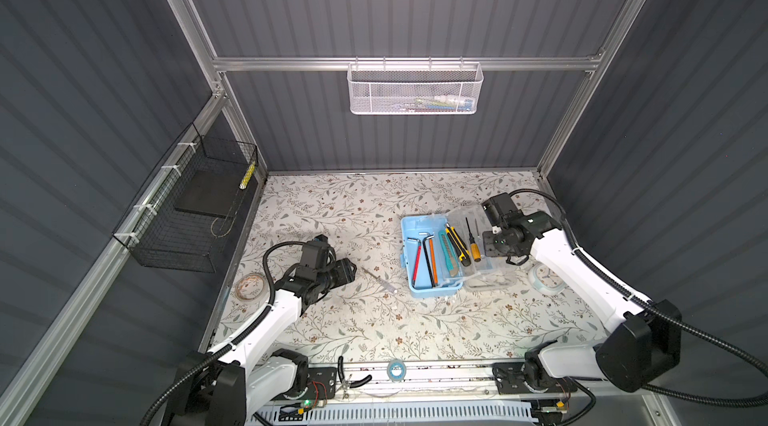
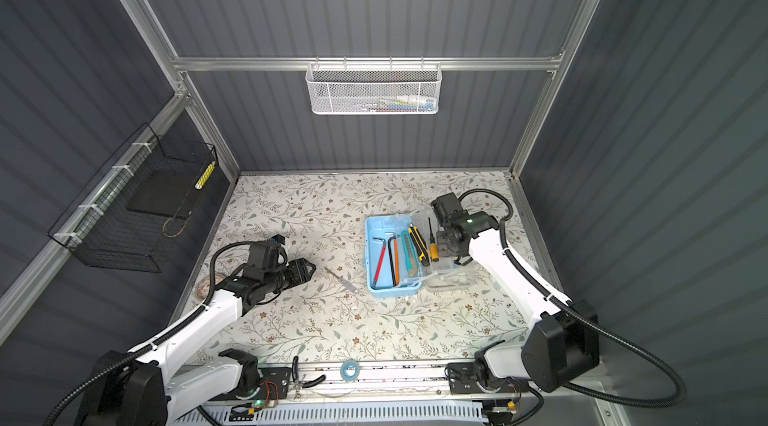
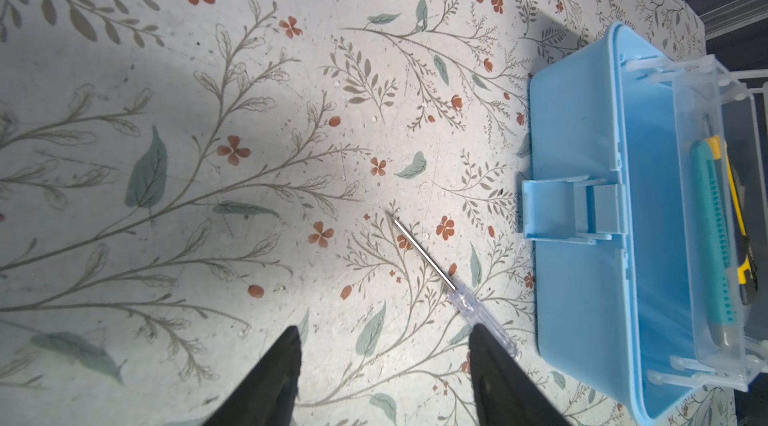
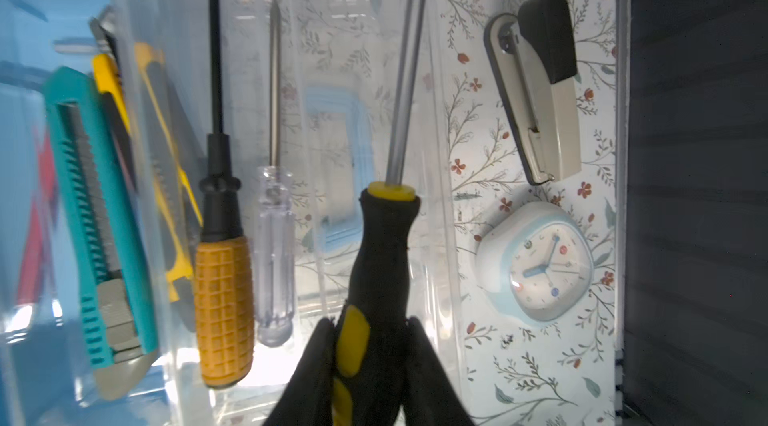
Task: Pack the tool kit
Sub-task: 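Carry the black-yellow screwdriver into the clear lid and open the right gripper, then move the right gripper back to the small clear-handled screwdriver on the table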
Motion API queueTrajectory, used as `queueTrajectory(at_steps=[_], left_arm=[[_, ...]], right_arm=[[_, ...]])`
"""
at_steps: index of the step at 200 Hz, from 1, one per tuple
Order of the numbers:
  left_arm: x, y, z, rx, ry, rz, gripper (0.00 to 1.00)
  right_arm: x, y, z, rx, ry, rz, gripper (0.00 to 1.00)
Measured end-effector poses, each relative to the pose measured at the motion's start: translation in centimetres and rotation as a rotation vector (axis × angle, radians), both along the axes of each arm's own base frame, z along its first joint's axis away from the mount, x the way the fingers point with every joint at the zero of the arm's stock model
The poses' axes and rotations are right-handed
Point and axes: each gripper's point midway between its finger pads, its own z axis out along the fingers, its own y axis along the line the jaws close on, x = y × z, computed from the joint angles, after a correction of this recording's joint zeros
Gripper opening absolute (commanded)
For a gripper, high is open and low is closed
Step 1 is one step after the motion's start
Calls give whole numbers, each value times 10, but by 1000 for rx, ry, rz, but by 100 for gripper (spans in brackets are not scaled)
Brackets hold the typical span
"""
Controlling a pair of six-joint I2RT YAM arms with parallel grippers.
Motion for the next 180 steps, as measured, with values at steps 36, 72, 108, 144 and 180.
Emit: queueTrajectory(at_steps=[36,72,108,144,180], left_arm=[[1,0,-4,9,7,-7,65],[2,0,-4,10,2,-6,65],[2,0,-4,10,2,-6,65],[2,0,-4,10,2,-6,66],[2,0,-4,10,5,-6,67]], right_arm=[[-3,-10,-14,-46,41,-15,2],[-4,-15,-23,-59,65,-28,30],[-4,-16,-23,-58,65,-33,48],[3,-12,-1,-37,22,-29,51],[11,12,49,35,-114,24,51]])
